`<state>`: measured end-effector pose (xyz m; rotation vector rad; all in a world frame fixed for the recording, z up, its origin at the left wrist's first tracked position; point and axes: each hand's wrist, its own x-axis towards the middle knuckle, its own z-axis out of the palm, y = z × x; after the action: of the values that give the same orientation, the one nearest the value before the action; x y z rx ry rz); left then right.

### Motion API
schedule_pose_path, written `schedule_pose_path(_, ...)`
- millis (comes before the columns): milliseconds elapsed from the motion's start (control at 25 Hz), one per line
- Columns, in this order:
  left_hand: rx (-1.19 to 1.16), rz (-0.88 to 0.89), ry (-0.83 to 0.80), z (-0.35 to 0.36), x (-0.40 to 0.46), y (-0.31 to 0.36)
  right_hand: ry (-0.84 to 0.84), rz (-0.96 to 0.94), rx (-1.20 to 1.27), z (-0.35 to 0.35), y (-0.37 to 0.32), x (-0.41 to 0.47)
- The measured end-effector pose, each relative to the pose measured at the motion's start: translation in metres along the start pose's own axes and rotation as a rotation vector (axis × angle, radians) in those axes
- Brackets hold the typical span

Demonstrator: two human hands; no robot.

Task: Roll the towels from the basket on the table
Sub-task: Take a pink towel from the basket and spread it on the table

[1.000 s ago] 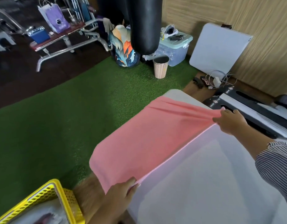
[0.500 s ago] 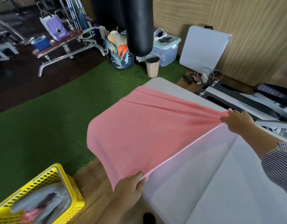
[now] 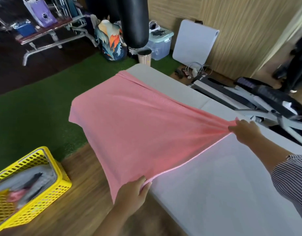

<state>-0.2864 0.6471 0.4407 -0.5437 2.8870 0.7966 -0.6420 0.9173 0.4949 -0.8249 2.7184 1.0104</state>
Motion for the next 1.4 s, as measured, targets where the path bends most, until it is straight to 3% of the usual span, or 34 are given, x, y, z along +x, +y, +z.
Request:
schedule_pose_path(400,-0.109,-0.070,0.078,0.131,-0.083,0.168,0.049,-0.037,-0.101,0.129,0.122,-0.075)
schedule_pose_path(600,-0.111,-0.018,0.003,0.196,-0.129,0.250,0.003,-0.074,-0.110,0.196,0.178,-0.141)
schedule_pose_path(1080,-0.068,0.108,-0.322,0.254,-0.178,0.341,-0.085,0.068,-0.009,0.264,0.221,-0.210)
schedule_pose_path(1200,-0.023,0.061,-0.382,0.255,-0.181,0.345,-0.098,0.038,-0.018,0.268,0.213,-0.218)
schedule_pose_path(1280,-0.022,0.006,-0.378,0.245,-0.174,0.342,-0.109,0.020,-0.013,0.266,0.204,-0.219)
schedule_pose_path(1400,-0.031,-0.043,-0.204,0.217,-0.149,0.325,-0.120,0.012,0.026,0.257,0.183,-0.220)
